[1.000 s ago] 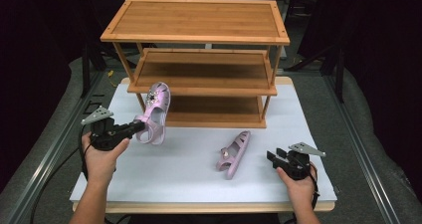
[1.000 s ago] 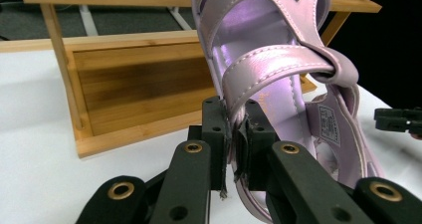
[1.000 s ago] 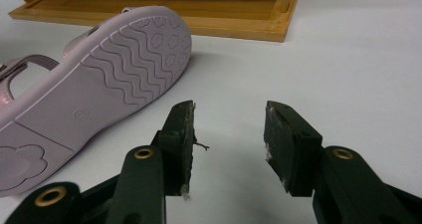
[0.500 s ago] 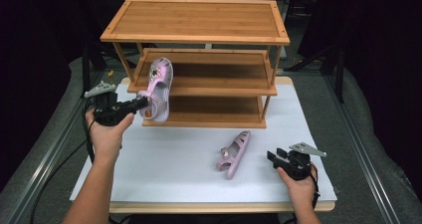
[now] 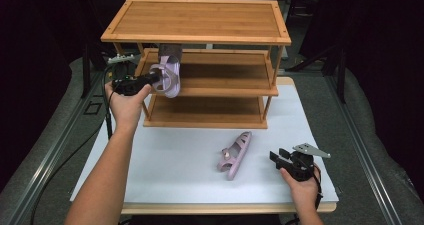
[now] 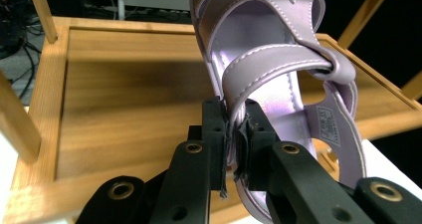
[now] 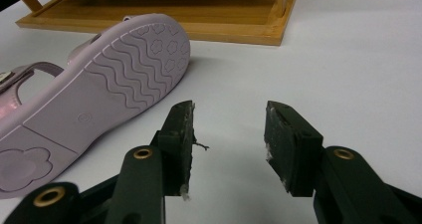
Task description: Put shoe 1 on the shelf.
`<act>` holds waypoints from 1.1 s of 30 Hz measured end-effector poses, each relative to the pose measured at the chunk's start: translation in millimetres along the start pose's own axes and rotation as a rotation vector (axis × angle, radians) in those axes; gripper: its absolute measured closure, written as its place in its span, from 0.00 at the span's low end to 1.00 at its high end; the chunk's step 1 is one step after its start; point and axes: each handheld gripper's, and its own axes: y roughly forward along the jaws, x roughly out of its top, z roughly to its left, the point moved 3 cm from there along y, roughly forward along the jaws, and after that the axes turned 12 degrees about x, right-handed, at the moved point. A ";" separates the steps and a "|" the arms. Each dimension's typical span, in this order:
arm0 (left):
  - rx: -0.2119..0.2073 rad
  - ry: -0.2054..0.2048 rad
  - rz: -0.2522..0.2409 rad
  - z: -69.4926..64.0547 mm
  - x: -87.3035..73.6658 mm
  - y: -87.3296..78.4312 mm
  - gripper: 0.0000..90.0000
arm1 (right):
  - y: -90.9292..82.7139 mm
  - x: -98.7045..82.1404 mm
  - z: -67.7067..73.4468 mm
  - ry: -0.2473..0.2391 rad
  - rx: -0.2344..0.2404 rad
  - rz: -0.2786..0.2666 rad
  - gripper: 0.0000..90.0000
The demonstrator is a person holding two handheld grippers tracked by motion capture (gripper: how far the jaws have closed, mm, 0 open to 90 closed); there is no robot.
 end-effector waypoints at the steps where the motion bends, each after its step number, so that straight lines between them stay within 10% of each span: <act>1: 0.005 -0.008 0.002 0.4 0.6 3.4 0.92 | -0.4 0.3 -0.1 0.003 -0.001 -0.003 0.61; 24: 0.081 0.010 0.034 -8.6 13.5 54.5 0.91 | -1.9 1.7 -3.0 0.008 0.014 -0.016 0.61; 33: 0.014 -0.069 0.019 -7.5 12.5 71.1 0.87 | -1.4 1.4 -2.4 0.015 0.020 -0.014 0.61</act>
